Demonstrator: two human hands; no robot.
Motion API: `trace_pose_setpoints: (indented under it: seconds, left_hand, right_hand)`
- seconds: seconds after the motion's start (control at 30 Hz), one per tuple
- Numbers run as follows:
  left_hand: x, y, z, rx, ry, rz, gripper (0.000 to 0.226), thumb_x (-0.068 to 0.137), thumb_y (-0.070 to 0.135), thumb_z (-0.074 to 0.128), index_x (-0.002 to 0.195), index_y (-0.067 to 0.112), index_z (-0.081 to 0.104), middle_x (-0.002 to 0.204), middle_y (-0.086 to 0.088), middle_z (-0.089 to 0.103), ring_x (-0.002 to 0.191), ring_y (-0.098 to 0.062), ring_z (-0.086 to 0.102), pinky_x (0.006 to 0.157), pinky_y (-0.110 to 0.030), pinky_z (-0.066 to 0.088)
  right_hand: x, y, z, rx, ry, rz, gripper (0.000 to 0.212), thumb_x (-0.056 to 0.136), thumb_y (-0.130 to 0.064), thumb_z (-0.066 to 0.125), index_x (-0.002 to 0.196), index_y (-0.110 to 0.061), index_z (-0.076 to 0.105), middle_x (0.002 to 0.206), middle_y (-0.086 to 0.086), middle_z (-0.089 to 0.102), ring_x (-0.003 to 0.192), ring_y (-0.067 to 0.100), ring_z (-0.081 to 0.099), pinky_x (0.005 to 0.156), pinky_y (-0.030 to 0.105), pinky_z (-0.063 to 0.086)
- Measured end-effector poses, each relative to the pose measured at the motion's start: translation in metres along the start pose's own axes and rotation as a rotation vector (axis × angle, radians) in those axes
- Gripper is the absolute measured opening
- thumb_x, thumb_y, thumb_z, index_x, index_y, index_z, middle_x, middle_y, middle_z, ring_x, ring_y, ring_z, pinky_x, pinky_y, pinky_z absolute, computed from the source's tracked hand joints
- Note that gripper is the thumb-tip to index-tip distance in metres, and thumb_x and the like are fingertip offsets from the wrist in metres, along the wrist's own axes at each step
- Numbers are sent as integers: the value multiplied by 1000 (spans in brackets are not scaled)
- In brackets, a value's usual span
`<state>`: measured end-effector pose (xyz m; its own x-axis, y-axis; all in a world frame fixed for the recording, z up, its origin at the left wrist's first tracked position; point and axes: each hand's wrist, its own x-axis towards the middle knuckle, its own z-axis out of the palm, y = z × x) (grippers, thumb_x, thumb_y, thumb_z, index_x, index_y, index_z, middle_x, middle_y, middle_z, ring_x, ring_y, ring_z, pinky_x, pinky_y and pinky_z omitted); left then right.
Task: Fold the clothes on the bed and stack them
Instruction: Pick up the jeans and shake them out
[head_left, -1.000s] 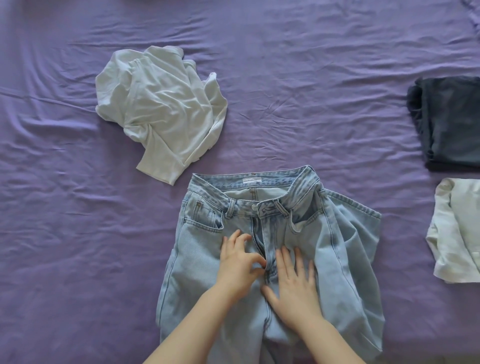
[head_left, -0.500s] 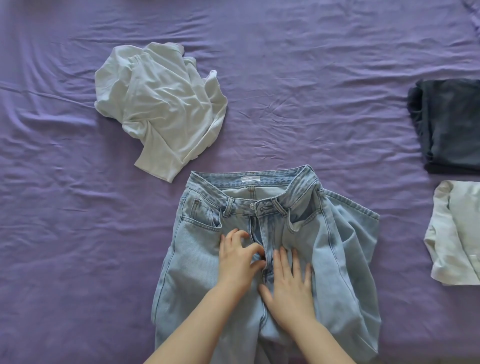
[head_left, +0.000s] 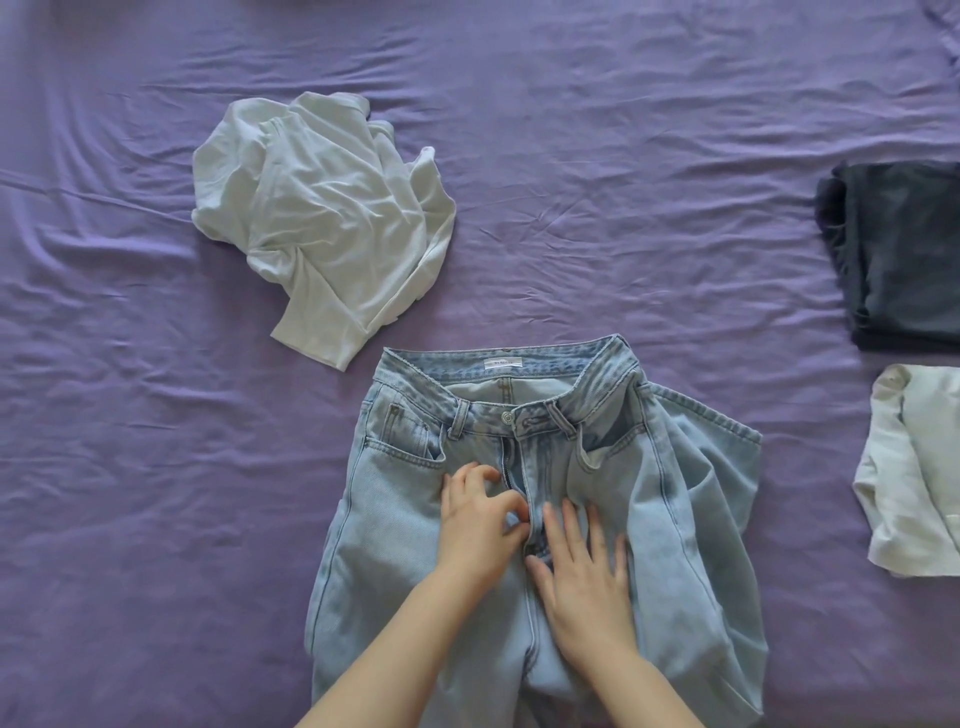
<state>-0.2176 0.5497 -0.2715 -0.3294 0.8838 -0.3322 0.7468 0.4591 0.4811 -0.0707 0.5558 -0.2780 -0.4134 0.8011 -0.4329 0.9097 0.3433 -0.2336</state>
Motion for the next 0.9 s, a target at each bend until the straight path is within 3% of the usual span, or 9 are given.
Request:
trace_pose_setpoints:
  seconds: [0.1, 0.2, 0.27, 0.37, 0.47, 0.6, 0.7, 0.8, 0.9]
  left_hand:
    - [1, -1, 2, -31, 95, 34, 12, 54, 31, 71, 61, 28, 62, 98, -4, 60, 98, -35, 58, 81, -49, 50]
    - [2, -1, 2, -33, 116, 19, 26, 51, 24, 84, 62, 29, 61, 95, 1, 59, 92, -29, 57, 77, -40, 46]
    - [3, 0, 1, -10, 125, -20, 29, 50, 25, 87, 63, 30, 62, 93, 5, 59, 90, -25, 56, 74, -36, 42]
    - [9, 2, 0, -36, 152, -57, 24, 58, 23, 83, 67, 29, 61, 85, 12, 61, 83, -20, 57, 69, -34, 38]
    - [29, 9, -14, -197, 184, -58, 16, 72, 9, 72, 72, 20, 60, 77, 6, 61, 74, -21, 54, 66, -35, 42]
    - [65, 17, -39, -324, 108, -55, 9, 81, 0, 61, 82, 8, 63, 83, -2, 63, 78, -17, 55, 73, -28, 42]
    - [77, 14, -41, -288, 50, -36, 8, 81, 4, 64, 81, 11, 64, 83, 4, 59, 82, -16, 56, 76, -32, 46]
    - [82, 9, -37, -241, 75, -12, 5, 82, 7, 67, 81, 12, 65, 91, 7, 57, 89, -17, 52, 75, -33, 45]
    - [85, 8, -34, -184, 134, -30, 3, 81, 9, 68, 83, 12, 68, 106, 5, 62, 101, -21, 48, 77, -27, 37]
  right_hand:
    - [-2, 1, 6, -22, 4, -17, 69, 93, -60, 7, 139, -18, 35, 142, 9, 39, 130, 31, 33, 112, 46, 4]
    - [-2, 1, 13, -45, 44, -30, 77, 80, -60, 30, 143, -16, 28, 143, 11, 36, 130, 33, 34, 113, 47, 5]
    - [-2, 2, 17, -63, 75, -35, 80, 75, -57, 34, 142, -15, 30, 142, 12, 37, 129, 33, 35, 113, 47, 5]
    - [-3, 4, 20, -84, 91, -50, 76, 74, -57, 35, 139, -16, 35, 143, 12, 36, 129, 35, 36, 113, 48, 6]
    - [-3, 4, 22, -95, 93, -53, 76, 73, -56, 36, 138, -16, 36, 143, 12, 36, 129, 36, 35, 111, 49, 8]
    - [-2, 3, 23, -103, 85, -48, 77, 71, -56, 38, 137, -16, 38, 143, 13, 37, 128, 37, 36, 109, 51, 12]
    - [-2, 3, 23, -98, 68, -40, 80, 68, -55, 38, 137, -16, 38, 143, 13, 36, 129, 36, 36, 111, 51, 11]
    - [-1, 1, 22, -89, 63, -37, 81, 66, -55, 39, 137, -16, 38, 143, 13, 36, 128, 36, 37, 113, 50, 8]
    - [0, 1, 22, -97, 97, -41, 80, 66, -54, 38, 136, -15, 39, 141, 13, 38, 126, 36, 38, 107, 52, 18]
